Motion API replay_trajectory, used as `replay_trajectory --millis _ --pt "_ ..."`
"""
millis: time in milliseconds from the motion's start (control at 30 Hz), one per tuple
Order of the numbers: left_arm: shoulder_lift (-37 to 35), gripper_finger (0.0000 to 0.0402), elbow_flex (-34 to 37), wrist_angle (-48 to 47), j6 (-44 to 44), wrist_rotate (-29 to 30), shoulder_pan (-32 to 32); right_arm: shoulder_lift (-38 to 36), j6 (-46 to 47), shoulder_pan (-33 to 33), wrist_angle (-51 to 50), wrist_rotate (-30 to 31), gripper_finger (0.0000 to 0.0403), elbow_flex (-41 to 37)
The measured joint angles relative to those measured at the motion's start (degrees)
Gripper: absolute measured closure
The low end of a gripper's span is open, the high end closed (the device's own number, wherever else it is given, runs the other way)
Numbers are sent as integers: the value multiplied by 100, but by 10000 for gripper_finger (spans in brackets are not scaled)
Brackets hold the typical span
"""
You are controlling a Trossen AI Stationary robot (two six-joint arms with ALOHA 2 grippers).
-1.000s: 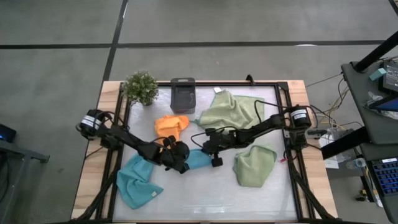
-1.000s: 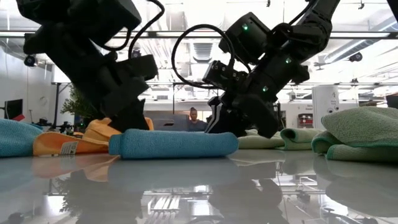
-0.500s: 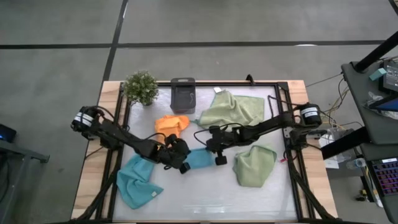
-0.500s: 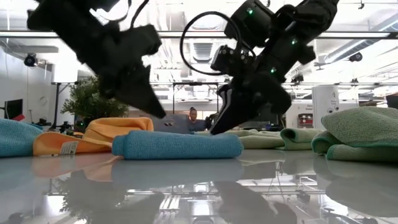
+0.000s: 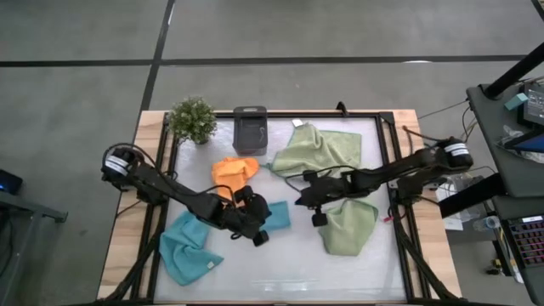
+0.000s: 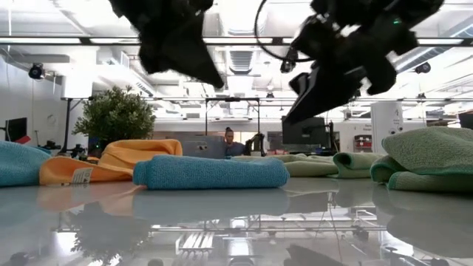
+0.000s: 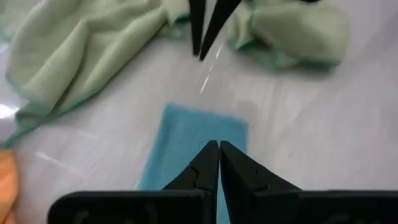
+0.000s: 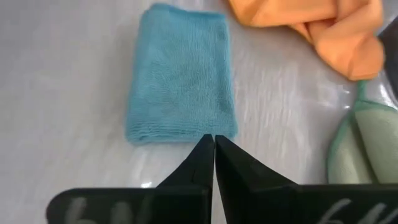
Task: Fold microfiber towels
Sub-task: Put the right blue folded towel into the bin
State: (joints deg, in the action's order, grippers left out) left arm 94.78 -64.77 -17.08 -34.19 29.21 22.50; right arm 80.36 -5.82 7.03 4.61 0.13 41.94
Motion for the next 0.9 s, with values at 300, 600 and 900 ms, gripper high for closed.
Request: replay_trajectory --millis 300,600,900 --pt "1002 401 -1317 -1308 0 -498 33 -1019 -301 72 1176 2 394 -1104" --pt "1714 332 -2237 -2347 -137 -1959 -8 -1751 -685 43 1704 4 394 -1581" --pt "1859 163 -2213 -2956 -99 -1420 -96 -1755 -373 45 1773 -5 394 -1840"
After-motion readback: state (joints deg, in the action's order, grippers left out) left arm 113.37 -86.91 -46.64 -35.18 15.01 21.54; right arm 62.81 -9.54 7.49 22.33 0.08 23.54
